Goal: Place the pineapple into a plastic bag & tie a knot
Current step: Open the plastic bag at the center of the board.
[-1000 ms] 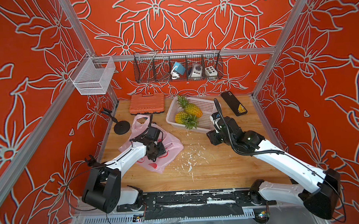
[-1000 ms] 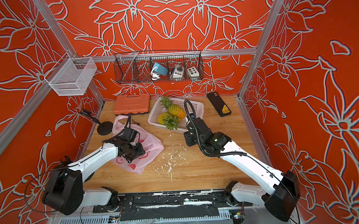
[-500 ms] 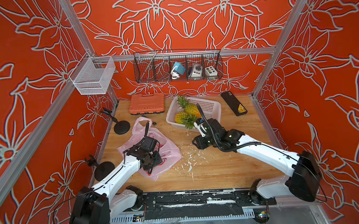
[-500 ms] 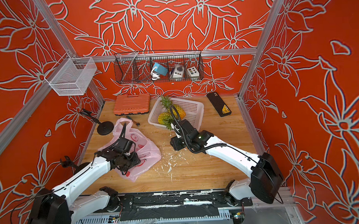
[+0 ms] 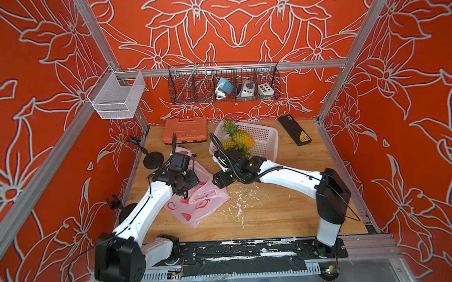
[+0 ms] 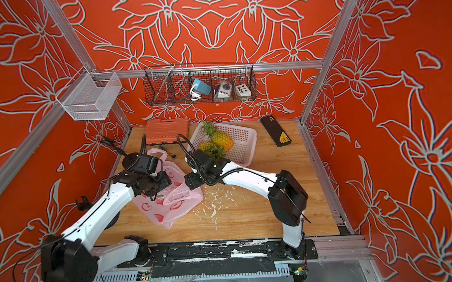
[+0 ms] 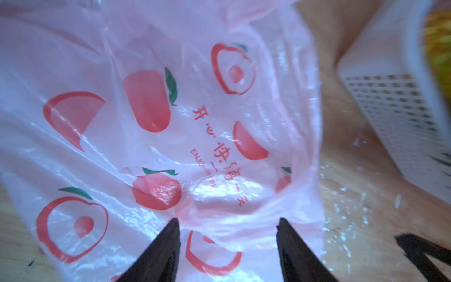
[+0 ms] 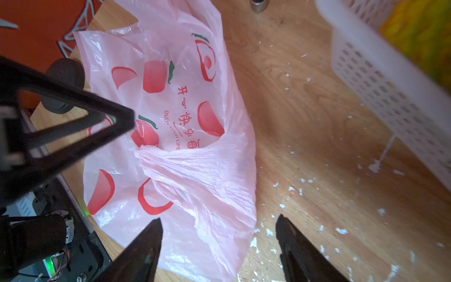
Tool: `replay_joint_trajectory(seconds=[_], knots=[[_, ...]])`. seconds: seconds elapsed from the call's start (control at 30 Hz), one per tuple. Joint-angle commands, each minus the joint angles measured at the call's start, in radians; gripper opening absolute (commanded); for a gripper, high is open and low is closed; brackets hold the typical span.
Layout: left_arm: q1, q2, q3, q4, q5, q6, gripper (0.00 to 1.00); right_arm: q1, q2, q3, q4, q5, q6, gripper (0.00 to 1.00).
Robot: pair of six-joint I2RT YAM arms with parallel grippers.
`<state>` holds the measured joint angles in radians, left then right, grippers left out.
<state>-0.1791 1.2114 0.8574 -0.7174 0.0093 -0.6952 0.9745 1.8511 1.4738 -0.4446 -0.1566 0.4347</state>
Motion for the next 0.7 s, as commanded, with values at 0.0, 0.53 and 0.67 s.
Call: replay_joint_trajectory(seconds=[0.0, 0.53, 0.67], knots=[[0.028, 0.048, -0.034, 0.061, 0.110, 0.006, 0.63, 0.001, 0.037, 0.040, -0.051, 0.037, 0.000, 0.80], [0.137, -0.175, -0.125, 0.023, 0.146, -0.046, 0.58, -0.018, 0.468, 0.576, -0.284, 0.127, -0.061, 0.75], [0.176, -0.213, -0.136, 0.021, 0.195, -0.043, 0.61, -0.045, 0.550, 0.681, -0.299, 0.090, -0.054, 0.61]])
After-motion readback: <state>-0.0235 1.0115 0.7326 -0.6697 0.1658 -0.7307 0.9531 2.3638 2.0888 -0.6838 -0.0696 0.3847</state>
